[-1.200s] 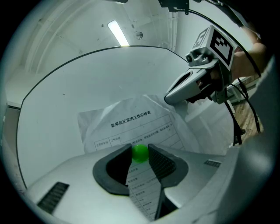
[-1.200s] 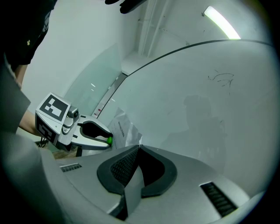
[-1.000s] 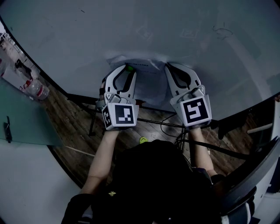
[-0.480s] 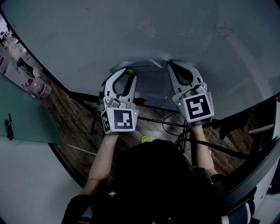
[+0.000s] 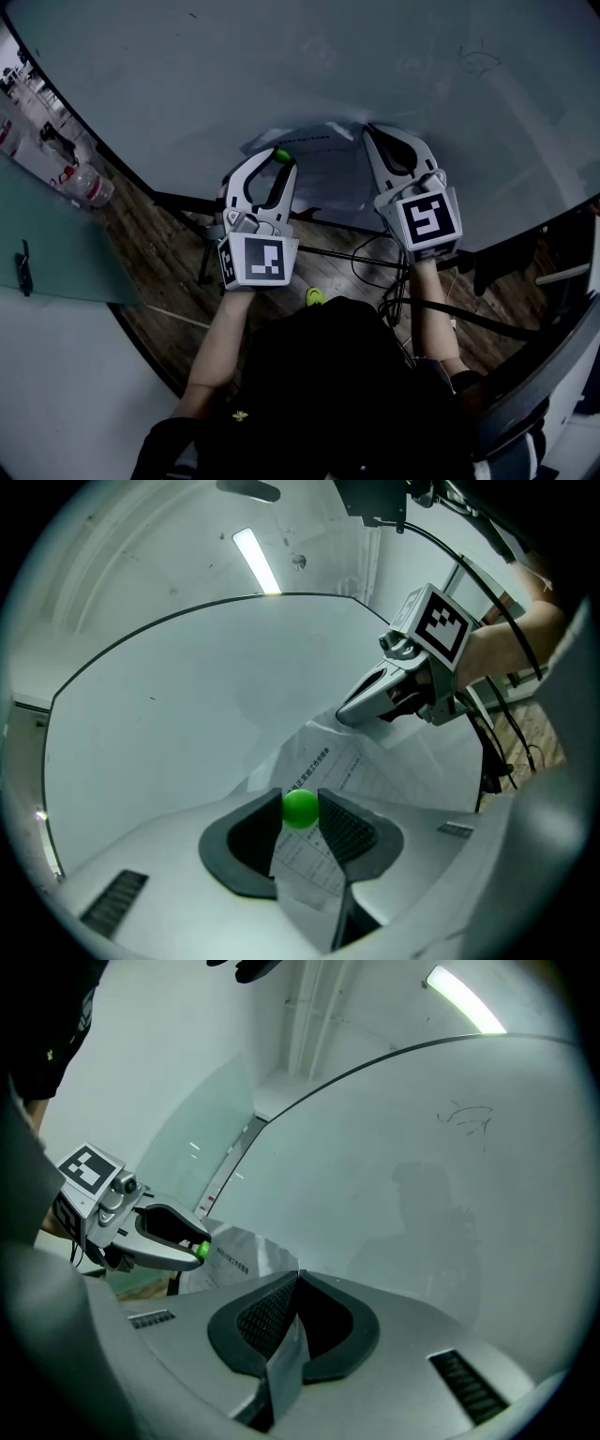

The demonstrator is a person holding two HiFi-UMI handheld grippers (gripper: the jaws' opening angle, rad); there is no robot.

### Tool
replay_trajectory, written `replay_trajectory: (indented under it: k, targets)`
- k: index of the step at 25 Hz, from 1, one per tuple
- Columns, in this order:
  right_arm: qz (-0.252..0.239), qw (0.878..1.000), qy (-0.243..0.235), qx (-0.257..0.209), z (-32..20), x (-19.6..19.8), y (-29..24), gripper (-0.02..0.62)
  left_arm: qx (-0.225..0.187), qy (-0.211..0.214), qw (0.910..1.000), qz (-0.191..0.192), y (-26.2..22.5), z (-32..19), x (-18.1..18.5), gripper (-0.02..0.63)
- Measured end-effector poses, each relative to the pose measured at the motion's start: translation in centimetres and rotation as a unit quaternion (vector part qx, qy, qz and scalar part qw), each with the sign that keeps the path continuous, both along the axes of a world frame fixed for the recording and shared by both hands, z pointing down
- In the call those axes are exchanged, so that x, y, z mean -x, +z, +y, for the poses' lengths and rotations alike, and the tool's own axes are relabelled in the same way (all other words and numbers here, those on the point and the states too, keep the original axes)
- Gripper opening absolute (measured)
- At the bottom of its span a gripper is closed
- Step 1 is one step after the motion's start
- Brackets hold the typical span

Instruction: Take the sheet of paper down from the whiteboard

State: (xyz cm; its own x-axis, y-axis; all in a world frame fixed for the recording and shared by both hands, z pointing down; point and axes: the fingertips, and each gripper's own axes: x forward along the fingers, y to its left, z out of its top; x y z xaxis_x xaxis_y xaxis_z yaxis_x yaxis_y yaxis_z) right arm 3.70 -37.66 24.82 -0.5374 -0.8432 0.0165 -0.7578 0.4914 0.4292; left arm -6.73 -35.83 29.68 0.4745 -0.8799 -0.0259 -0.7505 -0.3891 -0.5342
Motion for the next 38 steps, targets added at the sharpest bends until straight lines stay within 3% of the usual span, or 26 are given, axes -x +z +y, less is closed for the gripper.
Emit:
replay_trajectory:
  k: [38]
  targets:
    - [-0.017,0.999,0.005,0.031,10.7,0.2,2.5,0.015,0.028,0.049,0.9982,-0.020,3.0,9.7,-1.4,0.133]
